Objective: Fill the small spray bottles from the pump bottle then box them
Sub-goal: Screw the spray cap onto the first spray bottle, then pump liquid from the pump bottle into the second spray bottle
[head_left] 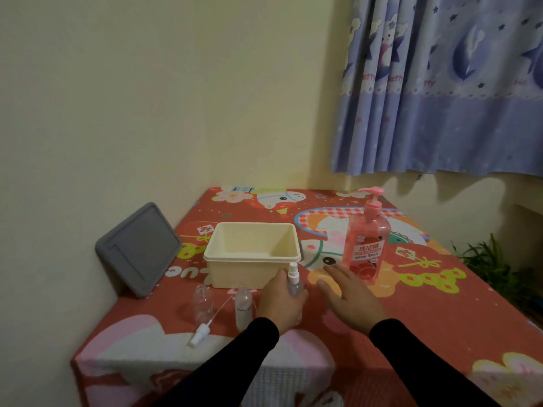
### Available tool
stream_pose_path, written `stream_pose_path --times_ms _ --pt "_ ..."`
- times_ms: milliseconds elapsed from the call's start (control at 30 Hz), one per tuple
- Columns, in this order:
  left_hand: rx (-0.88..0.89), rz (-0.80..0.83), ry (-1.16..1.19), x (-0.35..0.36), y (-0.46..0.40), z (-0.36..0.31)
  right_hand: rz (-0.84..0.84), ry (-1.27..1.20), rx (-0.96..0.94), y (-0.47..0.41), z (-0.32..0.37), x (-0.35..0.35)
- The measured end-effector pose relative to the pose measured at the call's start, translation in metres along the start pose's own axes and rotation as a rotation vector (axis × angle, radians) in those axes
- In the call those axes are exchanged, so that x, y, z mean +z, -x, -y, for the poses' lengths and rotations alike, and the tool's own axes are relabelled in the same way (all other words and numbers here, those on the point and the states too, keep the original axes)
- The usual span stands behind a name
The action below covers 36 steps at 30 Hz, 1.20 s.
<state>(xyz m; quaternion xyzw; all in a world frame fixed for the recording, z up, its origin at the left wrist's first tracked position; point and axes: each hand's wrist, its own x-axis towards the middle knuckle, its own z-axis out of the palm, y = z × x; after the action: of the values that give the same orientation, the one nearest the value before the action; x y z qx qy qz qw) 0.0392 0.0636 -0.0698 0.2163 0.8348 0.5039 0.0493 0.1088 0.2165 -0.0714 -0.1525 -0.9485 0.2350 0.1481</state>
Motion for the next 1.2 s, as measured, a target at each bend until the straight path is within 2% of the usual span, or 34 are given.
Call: stream_pose_path --times_ms 233,467,600,667,800,1033,1200 --pt "0.047 0.023 -0.054 0.000 0.002 -0.005 0.022 0.065 0.012 0.005 -0.011 0.008" --pt "0.247 -0.113 -0.216 -0.053 -0.004 -0.015 0.026 0.068 0.007 0.006 -0.012 0.008" --pt "0.116 -0.162 -0.278 -0.079 0.000 0.008 0.028 0.068 0.009 0.005 -0.011 0.010" --pt "0.040 -0.142 -0.303 -0.083 0.006 0.020 0.021 0.060 0.009 0.004 -0.011 0.011" --pt "-0.070 -0.056 -0.213 -0.079 0.022 0.040 0.020 0.056 0.012 0.002 -0.007 0.013" --pt "-0.059 -0.089 -0.187 -0.075 0.021 0.055 -0.005 0.044 -0.012 0.001 -0.003 0.006" --pt "0.040 -0.153 -0.156 -0.091 0.001 0.029 -0.094 0.036 -0.070 -0.009 0.003 -0.020"
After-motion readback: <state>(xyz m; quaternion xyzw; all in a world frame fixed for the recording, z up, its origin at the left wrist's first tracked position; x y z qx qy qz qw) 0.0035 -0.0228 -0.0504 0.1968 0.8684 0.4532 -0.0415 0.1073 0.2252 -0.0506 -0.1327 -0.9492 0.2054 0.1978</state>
